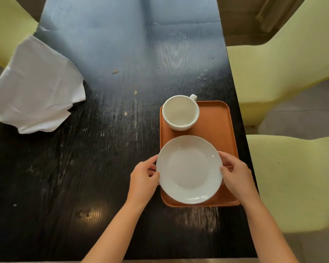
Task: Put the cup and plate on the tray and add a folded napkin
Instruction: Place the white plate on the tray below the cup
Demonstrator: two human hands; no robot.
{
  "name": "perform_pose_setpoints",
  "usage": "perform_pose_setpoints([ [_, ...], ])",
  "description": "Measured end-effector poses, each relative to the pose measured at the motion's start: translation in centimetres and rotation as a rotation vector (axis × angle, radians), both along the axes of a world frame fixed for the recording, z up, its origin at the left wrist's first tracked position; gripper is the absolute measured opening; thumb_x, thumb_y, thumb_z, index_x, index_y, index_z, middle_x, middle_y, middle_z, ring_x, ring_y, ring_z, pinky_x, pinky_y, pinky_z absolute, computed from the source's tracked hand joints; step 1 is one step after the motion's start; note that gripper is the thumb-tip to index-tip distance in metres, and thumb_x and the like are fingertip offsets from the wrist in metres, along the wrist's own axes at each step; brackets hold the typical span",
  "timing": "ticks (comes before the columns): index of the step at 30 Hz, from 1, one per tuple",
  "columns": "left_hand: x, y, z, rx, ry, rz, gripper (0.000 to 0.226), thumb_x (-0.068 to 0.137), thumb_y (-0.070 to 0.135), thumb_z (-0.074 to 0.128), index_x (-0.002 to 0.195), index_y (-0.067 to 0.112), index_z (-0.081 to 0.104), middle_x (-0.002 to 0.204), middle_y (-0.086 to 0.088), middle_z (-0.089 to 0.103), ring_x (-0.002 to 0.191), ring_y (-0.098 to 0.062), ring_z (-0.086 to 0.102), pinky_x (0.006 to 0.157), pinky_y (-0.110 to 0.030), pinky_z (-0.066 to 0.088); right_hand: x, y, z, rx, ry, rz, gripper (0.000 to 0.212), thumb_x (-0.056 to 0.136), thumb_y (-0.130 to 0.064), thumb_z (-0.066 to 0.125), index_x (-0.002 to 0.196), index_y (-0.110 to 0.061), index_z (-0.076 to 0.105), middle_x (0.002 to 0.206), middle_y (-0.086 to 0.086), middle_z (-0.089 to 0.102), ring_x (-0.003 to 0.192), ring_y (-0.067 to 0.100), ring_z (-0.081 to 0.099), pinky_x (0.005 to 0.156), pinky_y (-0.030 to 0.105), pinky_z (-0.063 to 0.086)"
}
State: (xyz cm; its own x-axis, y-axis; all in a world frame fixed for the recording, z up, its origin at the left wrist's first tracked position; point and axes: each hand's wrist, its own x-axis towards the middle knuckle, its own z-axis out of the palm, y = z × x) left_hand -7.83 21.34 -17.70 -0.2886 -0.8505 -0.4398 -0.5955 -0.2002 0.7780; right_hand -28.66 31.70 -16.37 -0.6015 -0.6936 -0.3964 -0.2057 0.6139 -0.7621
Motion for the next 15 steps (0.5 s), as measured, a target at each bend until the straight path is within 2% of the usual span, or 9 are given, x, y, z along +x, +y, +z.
perform_pose_setpoints([
  [2,-0.39,0.16,0.01,-0.018,-0.019,-0.011,0.047,0.085,0.020,0.065,0.130,0.029,0.052,0.101,0.006,0.060,0.083,-0.007,0.062,0.079,-0.032,0.057,-0.26,0.01,-0.23,0.001,-0.007,0.004,0.035,0.089,-0.019,0.058,0.122,-0.029,0.057,0.095,-0.022,0.056,0.094,0.008,0.055,0.080,0.032,0.051],
  [7,-0.75,0.61,-0.15,-0.077,-0.063,-0.003,0.045,0.086,0.017,0.064,0.129,0.026,0.053,0.098,0.006,0.060,0.083,-0.006,0.059,0.076,-0.022,0.052,-0.51,0.22,-0.65,0.024,-0.002,0.011,0.037,0.090,-0.015,0.056,0.125,-0.027,0.055,0.099,-0.013,0.059,0.093,0.011,0.058,0.081,0.032,0.053],
  [11,-0.53,0.67,-0.35,-0.059,-0.066,-0.001,0.046,0.085,0.015,0.065,0.128,0.025,0.054,0.096,0.006,0.061,0.083,-0.007,0.060,0.080,-0.030,0.055,-0.42,0.39,-0.93,0.044,0.135,0.051,0.038,0.089,-0.013,0.058,0.126,-0.023,0.055,0.106,-0.004,0.054,0.082,0.009,0.057,0.074,0.021,0.046],
  [15,-0.13,0.74,-0.53,-0.058,-0.059,-0.002,0.047,0.083,0.014,0.067,0.127,0.025,0.055,0.099,0.005,0.065,0.084,-0.005,0.061,0.077,-0.022,0.053,-0.25,0.76,-1.00,0.036,0.165,0.056,0.038,0.088,-0.012,0.059,0.125,-0.021,0.056,0.101,-0.003,0.054,0.078,0.005,0.054,0.068,0.015,0.042],
])
